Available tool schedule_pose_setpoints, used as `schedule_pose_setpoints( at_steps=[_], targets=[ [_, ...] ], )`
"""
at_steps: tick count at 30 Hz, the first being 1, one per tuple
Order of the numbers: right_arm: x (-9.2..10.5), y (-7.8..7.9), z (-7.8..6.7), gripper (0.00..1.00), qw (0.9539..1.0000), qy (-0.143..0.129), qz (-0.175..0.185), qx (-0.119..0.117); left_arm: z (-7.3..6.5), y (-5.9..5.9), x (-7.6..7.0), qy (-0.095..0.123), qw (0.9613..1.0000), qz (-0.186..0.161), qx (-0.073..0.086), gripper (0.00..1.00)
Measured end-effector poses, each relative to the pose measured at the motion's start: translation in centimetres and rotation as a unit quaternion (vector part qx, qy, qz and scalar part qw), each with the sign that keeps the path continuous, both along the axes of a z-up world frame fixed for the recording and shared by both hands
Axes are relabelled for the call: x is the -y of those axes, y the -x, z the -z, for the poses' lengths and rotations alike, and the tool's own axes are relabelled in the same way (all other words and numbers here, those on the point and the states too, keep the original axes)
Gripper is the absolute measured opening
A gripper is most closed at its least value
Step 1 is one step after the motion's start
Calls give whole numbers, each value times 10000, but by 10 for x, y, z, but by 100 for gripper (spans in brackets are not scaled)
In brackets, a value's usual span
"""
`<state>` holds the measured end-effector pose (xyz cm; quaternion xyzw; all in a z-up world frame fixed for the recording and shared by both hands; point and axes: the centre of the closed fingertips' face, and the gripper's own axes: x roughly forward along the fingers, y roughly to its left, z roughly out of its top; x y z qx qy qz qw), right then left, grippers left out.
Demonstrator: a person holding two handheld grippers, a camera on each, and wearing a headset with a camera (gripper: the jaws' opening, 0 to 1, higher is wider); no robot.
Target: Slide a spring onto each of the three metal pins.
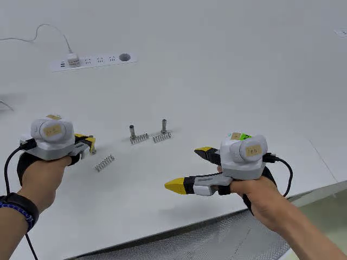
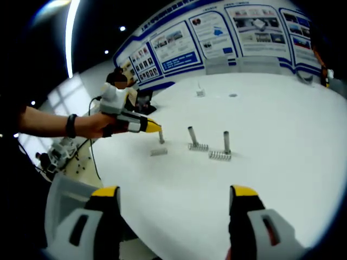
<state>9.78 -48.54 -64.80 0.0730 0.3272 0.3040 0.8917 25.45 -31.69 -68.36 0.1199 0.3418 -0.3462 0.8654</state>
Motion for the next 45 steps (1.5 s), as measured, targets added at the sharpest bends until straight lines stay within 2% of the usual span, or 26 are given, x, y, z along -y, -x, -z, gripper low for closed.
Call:
schedule_pose_setpoints(
  at_steps=[9, 21, 26, 38, 45],
  targets=[
    [-1, 1, 1, 84, 10000, -1, -19, -18, 0, 5, -5, 42, 10000, -52, -7, 8],
    [-6, 0, 2, 84, 10000, -19, -69, -31, 1, 11, -10, 108, 9999, -98, 72, 8],
    [-7, 1, 2, 84, 10000, -17, -82, -35, 0, 11, -10, 100, 9999, -89, 101, 8],
    [-5, 5, 4, 84, 10000, 1, -60, -60, 1, 10, -7, 175, 9998, -97, 23, 9],
    [-3, 5, 5, 84, 10000, 6, -42, -60, 3, 7, -6, 70, 9999, -43, 79, 8]
  ],
)
